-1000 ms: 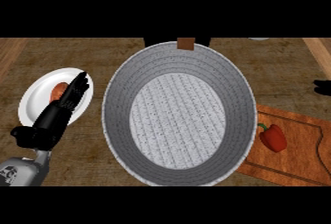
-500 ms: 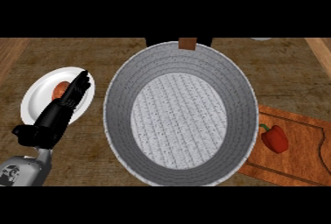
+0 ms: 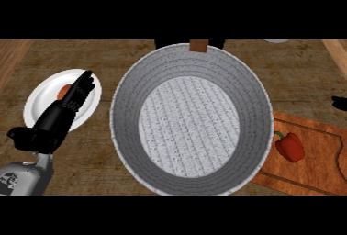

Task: Pick the bell pepper from the cutting board and place it in the basket

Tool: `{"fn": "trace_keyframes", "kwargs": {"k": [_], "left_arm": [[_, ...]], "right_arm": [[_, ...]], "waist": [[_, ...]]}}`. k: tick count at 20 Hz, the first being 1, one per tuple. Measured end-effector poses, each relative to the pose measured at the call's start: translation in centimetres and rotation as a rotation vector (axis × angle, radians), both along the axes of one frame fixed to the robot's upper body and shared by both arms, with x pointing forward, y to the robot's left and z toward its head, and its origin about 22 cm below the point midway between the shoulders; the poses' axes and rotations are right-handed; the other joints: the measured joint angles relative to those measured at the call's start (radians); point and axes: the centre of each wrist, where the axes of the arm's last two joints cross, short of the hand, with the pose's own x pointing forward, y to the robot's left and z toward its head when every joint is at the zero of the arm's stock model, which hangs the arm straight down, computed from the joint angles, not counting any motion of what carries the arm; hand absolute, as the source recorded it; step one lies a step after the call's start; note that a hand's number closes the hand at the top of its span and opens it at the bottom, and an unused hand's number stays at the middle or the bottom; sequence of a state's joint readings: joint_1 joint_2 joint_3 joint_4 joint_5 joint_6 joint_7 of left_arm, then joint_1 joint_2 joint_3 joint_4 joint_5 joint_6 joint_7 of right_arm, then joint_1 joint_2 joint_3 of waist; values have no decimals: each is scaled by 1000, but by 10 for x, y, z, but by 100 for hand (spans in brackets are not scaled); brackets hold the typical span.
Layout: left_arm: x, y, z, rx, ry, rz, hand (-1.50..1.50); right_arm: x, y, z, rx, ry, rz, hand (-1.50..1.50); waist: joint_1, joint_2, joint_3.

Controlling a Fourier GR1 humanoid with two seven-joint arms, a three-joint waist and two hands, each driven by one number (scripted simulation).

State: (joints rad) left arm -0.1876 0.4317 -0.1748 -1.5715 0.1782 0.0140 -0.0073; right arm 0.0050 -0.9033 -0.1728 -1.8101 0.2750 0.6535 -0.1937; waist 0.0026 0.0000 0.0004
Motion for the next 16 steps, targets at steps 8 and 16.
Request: {"fn": "trace_keyframes", "kwargs": {"k": [8,16], "left_arm": [[-8,-3,-6,-1,1,-2,0],[-5,-2,-5,-3,-4,3,0]], "right_arm": [[10,10,-59,27,-37,-5,-150],[24,3,-84,29,-56,4,-150]], "waist": [[0,0,0],[-1,0,0]]}}
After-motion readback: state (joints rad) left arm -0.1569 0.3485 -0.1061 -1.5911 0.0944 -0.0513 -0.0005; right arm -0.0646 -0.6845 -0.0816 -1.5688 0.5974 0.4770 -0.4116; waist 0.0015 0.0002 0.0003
